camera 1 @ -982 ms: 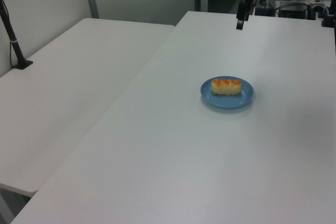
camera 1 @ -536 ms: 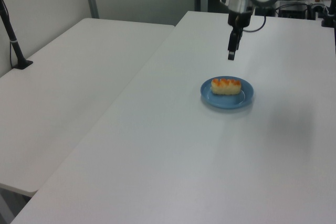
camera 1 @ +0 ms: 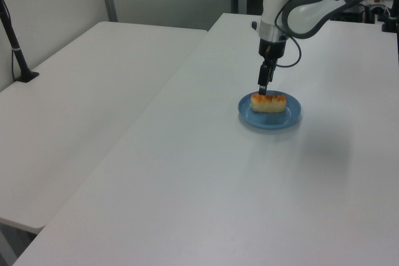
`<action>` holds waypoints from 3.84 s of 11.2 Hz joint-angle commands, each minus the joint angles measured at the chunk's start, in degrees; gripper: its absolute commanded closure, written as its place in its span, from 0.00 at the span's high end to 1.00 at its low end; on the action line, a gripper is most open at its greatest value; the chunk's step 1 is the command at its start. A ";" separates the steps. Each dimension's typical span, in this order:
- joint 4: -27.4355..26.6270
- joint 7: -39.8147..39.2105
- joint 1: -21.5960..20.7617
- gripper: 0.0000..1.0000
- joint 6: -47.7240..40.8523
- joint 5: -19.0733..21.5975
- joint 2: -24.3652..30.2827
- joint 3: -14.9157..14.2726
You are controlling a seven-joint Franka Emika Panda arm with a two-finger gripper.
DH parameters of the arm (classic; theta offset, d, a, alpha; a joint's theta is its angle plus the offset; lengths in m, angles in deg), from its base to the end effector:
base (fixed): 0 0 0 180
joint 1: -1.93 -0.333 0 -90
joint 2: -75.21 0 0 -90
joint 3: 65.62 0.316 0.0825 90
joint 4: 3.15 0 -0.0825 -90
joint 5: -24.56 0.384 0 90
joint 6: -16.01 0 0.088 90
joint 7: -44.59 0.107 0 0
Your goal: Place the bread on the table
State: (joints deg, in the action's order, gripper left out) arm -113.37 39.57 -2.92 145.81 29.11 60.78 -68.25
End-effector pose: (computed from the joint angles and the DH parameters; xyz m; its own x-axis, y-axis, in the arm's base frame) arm 0.6181 0.0273 0.3695 0.9926 0.0777 0.0933 0.0822 -0.9956 -0.0459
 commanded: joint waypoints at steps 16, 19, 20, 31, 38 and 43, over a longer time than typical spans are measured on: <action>15.02 -10.42 10.54 0.28 -6.84 -3.84 -5.33 -0.18; 17.67 -15.96 16.17 0.28 -6.49 -5.07 -9.81 -0.27; 18.29 -19.11 17.58 0.28 -6.40 -5.95 -11.48 -0.27; 18.47 -20.99 21.37 1.00 -2.44 -6.31 -14.75 -0.53; 18.38 -6.59 21.46 1.00 -25.78 -6.04 4.03 -0.97; 18.21 9.04 15.76 1.00 -37.50 -5.95 14.50 -0.80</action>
State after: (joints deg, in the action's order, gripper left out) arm -93.22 41.43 17.18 110.74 22.94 71.29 -68.60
